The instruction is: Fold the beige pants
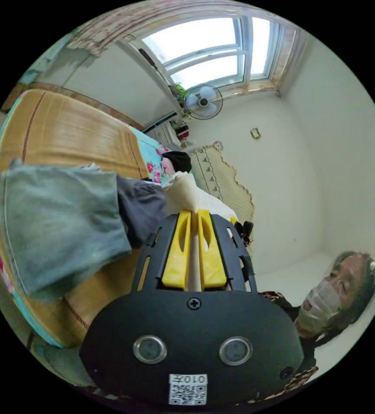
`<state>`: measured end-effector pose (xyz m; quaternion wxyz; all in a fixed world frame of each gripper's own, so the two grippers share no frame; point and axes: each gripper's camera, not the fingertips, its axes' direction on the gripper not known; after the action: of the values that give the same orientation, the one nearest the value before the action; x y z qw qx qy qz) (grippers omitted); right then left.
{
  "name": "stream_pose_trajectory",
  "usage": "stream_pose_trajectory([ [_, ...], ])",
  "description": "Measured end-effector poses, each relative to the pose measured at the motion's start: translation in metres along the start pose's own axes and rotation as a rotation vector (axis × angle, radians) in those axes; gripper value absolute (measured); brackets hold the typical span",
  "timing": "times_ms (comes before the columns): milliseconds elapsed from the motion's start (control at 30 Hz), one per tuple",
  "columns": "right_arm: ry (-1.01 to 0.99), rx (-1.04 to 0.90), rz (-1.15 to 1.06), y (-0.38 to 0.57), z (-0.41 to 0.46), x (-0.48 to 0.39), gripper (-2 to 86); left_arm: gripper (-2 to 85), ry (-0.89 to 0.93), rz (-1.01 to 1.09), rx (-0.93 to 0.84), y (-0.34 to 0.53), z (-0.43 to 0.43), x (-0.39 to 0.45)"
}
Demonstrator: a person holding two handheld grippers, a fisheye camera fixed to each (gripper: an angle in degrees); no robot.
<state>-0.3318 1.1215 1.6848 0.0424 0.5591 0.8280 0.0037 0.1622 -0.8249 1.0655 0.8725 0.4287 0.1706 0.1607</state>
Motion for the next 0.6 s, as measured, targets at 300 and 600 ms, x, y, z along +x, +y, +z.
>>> stream_pose_trajectory([
  [300,0.133,-0.044,0.577,0.067,-0.05,0.178,6.3,1.0,-0.033,-0.353,-0.253,-0.026,0.203,-0.18],
  [600,0.0,0.014,0.554,0.091,-0.127,0.191,6.3,0.9,-0.076,-0.375,-0.217,0.047,0.234,-0.229],
])
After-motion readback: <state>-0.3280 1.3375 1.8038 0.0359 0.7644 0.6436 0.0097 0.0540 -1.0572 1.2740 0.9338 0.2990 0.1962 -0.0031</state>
